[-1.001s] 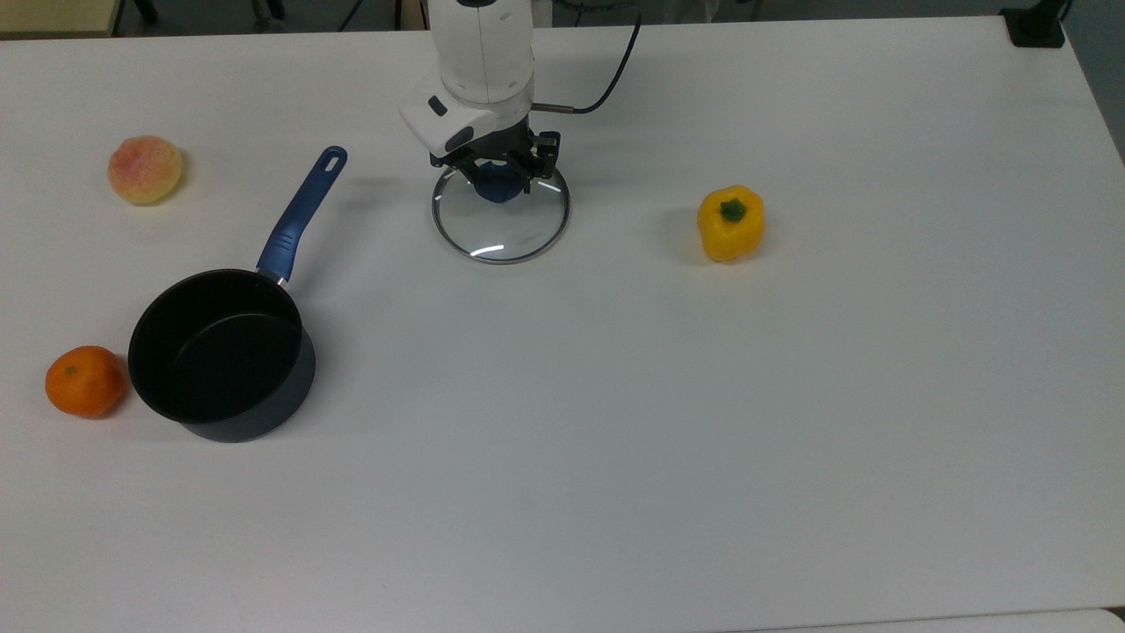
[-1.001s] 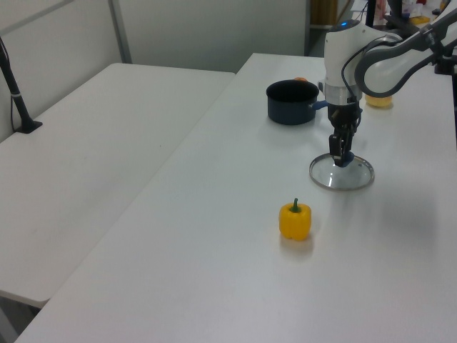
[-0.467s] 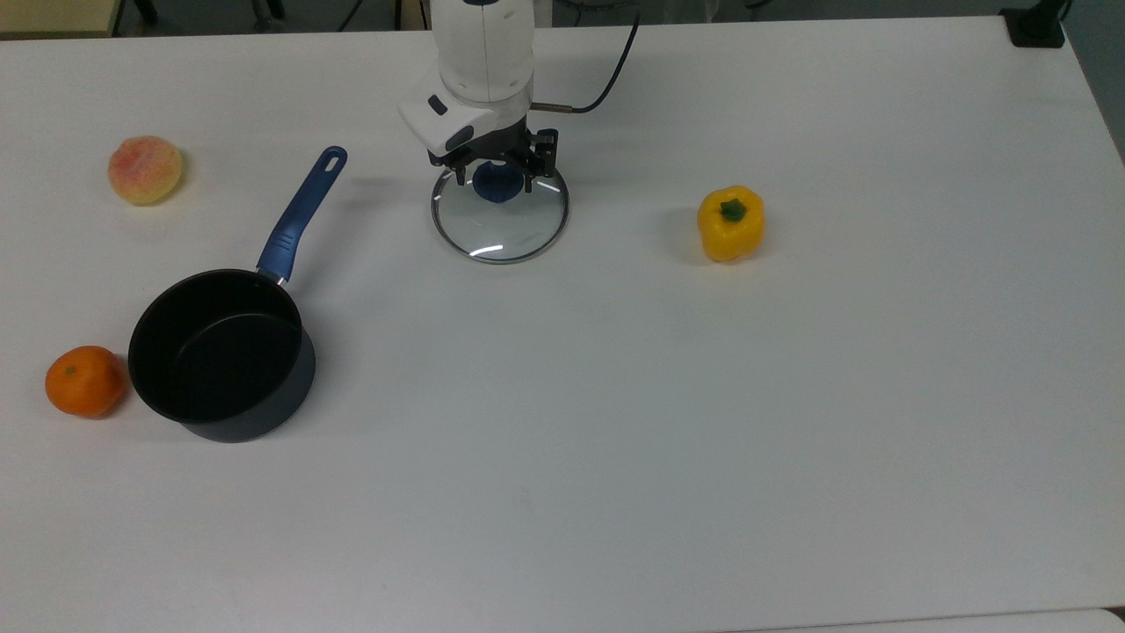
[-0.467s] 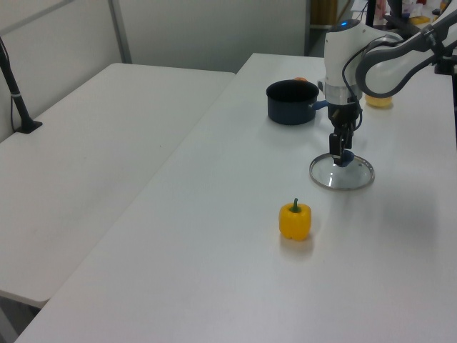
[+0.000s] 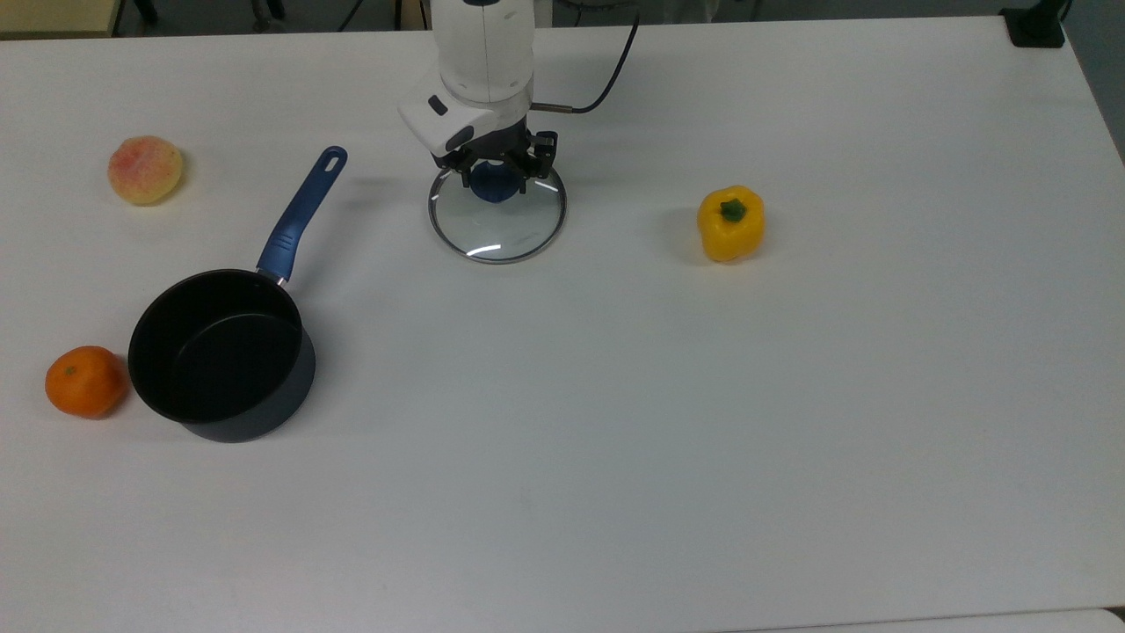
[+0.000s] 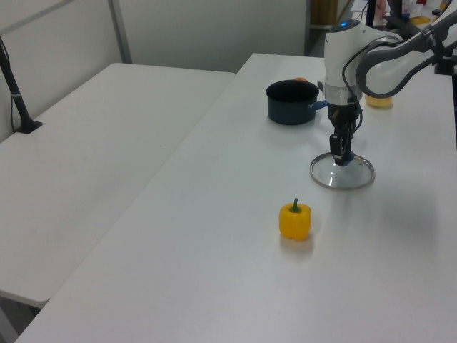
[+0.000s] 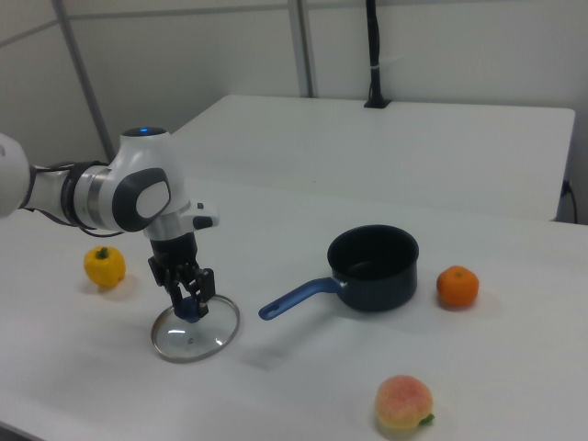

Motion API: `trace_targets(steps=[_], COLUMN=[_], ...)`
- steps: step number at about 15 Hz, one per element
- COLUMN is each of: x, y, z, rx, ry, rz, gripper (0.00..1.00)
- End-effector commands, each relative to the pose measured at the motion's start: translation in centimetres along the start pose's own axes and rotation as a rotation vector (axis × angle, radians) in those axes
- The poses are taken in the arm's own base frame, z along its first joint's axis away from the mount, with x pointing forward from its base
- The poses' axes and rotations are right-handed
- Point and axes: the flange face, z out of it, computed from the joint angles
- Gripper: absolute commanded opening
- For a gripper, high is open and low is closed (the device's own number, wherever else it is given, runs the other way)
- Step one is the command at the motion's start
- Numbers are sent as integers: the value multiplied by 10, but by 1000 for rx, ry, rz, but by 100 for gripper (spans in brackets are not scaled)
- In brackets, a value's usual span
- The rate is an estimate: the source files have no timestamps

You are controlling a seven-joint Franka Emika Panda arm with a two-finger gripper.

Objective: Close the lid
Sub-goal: 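Lower the gripper and close it on the blue lid knob, then lift the glass lid and carry it over the black saucepan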

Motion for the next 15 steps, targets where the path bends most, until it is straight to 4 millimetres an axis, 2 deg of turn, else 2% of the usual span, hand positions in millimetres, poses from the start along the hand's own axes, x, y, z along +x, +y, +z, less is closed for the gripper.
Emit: trace_targets(steps=[1,3,5,8,10,12,15], x=[-3,-6,-6,-10,-7,-4,4], y=[0,1,2,1,-2,-2,5], z=[0,-4,-18,-51,-85,-107,-154], rx=[-13,-21,-25,-29,-23,-22,19], ry=[8,-17,-23,-17,-12,-7,-9], rz=[-1,-4,-4,-3,2,7,36], gripper=[24,23,23,23,23,23,23])
